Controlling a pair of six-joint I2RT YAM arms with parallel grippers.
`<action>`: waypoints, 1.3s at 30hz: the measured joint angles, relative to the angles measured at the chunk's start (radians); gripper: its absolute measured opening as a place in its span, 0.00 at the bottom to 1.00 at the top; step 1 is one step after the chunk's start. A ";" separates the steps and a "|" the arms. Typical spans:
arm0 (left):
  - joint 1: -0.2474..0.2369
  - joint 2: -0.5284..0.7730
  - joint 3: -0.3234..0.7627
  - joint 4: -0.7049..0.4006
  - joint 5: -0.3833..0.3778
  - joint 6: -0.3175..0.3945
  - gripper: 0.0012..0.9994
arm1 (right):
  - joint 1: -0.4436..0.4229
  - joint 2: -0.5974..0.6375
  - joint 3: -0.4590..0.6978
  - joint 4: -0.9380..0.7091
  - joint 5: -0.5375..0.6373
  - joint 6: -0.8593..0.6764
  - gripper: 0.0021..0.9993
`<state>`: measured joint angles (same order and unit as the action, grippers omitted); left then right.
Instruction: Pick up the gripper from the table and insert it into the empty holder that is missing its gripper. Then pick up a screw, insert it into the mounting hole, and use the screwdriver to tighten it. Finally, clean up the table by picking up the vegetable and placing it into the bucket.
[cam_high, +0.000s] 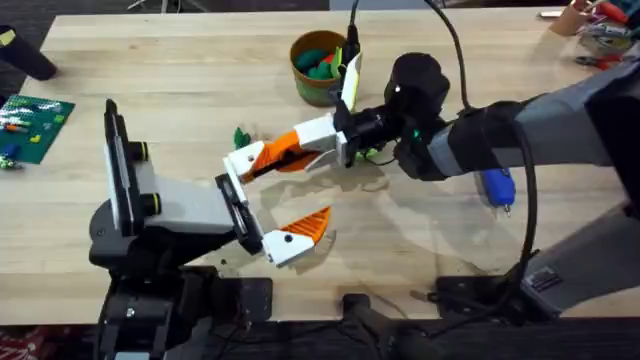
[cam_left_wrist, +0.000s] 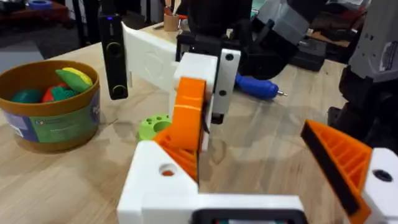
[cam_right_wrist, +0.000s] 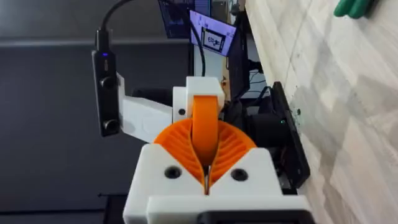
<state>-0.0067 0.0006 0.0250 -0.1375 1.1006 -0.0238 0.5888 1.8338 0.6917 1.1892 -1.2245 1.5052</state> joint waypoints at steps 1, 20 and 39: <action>0.000 0.000 0.000 0.000 -0.001 0.000 0.99 | 0.000 -0.001 -0.001 0.000 0.001 0.002 0.02; 0.000 0.000 0.000 -0.001 0.009 -0.010 0.99 | 0.004 -0.028 -0.043 0.005 0.050 0.009 0.02; 0.000 0.000 0.000 -0.001 0.009 -0.011 0.99 | 0.004 -0.028 -0.044 0.005 0.055 0.010 0.02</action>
<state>-0.0071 0.0010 0.0250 -0.1383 1.1095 -0.0345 0.5926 1.8057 0.6476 1.1942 -1.1697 1.5150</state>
